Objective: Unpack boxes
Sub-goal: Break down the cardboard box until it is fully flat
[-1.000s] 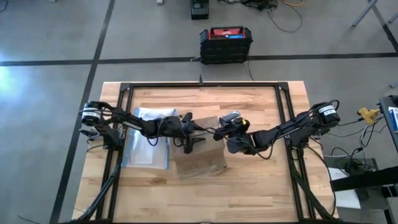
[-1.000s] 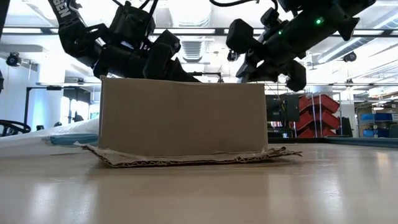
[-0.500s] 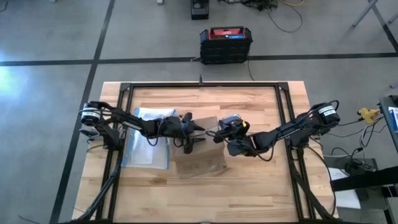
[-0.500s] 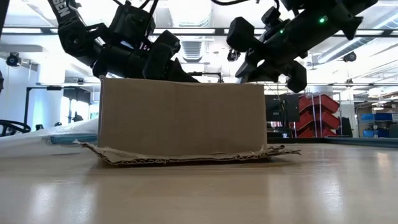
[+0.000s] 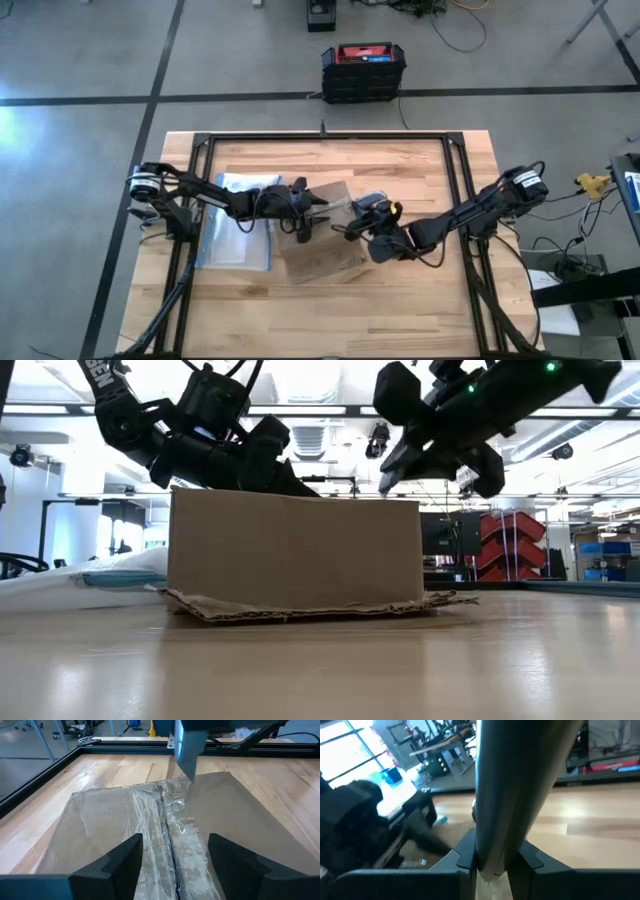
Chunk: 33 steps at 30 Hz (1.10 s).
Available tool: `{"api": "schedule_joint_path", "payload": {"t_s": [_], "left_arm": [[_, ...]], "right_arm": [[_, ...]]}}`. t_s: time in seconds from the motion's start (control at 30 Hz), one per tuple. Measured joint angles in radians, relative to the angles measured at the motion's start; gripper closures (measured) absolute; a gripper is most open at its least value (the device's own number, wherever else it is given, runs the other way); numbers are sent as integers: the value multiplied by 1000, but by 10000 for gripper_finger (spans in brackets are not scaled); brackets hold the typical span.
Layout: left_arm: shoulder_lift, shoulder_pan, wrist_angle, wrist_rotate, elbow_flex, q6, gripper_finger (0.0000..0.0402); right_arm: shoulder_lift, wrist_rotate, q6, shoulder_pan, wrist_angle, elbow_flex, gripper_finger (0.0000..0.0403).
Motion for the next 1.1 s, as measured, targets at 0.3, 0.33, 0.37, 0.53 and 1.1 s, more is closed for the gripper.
{"api": "schedule_joint_path", "payload": {"t_s": [0.3, 0.33, 0.37, 0.53, 1.1], "left_arm": [[-4, 0, 0, 16, -1, 0, 189], [-4, 0, -1, 16, -1, 0, 189], [-4, 0, -1, 16, -1, -1, 189], [-4, 0, -2, 20, -1, -2, 194], [-4, 0, -4, 22, -1, -5, 200]], "right_arm": [[7, -28, -220, -117, 1, 75, 353], [8, -36, -232, -130, -2, 79, 353], [10, -50, -244, -142, -3, 81, 353], [43, -84, -229, -176, -30, 85, 353], [56, -75, -182, -173, -76, 85, 353]]}}
